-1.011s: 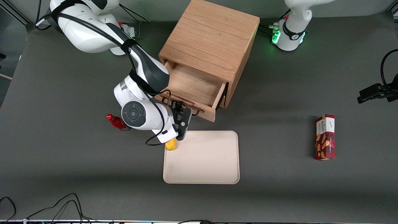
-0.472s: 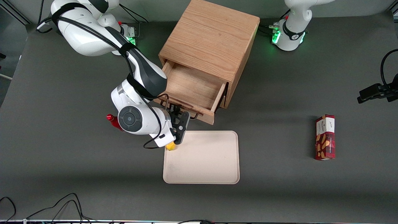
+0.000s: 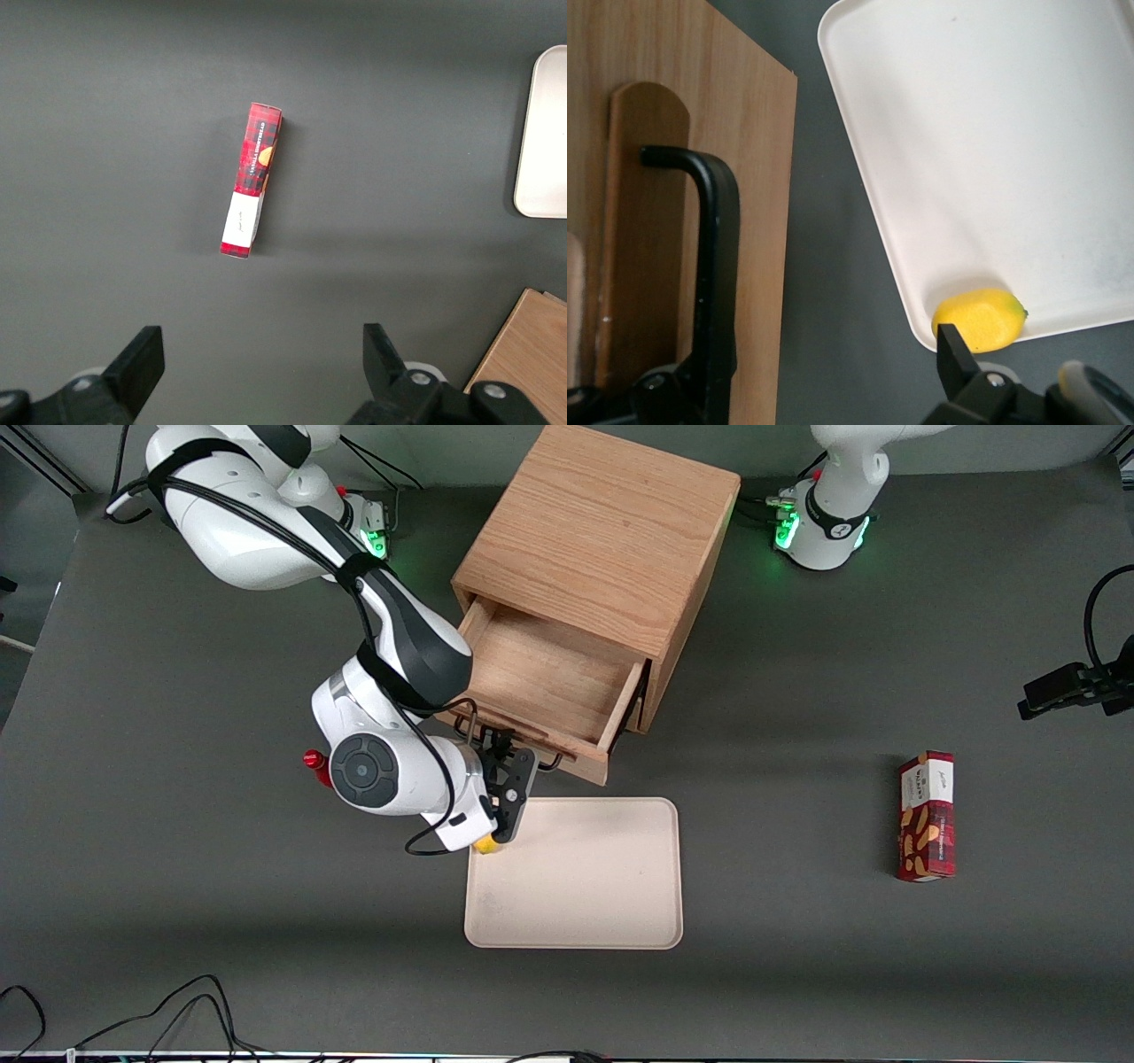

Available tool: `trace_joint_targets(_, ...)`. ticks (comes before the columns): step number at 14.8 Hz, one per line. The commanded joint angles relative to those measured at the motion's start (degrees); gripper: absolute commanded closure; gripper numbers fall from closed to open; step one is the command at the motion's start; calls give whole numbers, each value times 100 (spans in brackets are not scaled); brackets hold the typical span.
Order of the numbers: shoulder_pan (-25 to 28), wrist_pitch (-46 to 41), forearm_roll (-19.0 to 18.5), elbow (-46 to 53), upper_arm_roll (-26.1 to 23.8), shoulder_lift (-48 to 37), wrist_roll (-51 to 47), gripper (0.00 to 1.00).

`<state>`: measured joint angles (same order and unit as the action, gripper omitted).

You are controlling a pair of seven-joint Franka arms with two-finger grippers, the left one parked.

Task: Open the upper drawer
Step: 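Pull the upper drawer outward by its handle with the right gripper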

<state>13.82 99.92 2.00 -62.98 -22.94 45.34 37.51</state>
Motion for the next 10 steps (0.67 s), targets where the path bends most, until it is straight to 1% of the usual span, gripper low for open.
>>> trace_joint_targets(1, -38, -148, -104, 295, -18, 159, 204, 0)
trace_joint_targets(7, -134, -157, -104, 356, 0, 186, 213, 0)
trace_joint_targets(10, -134, -148, -104, 540, 0, 282, 204, 0)
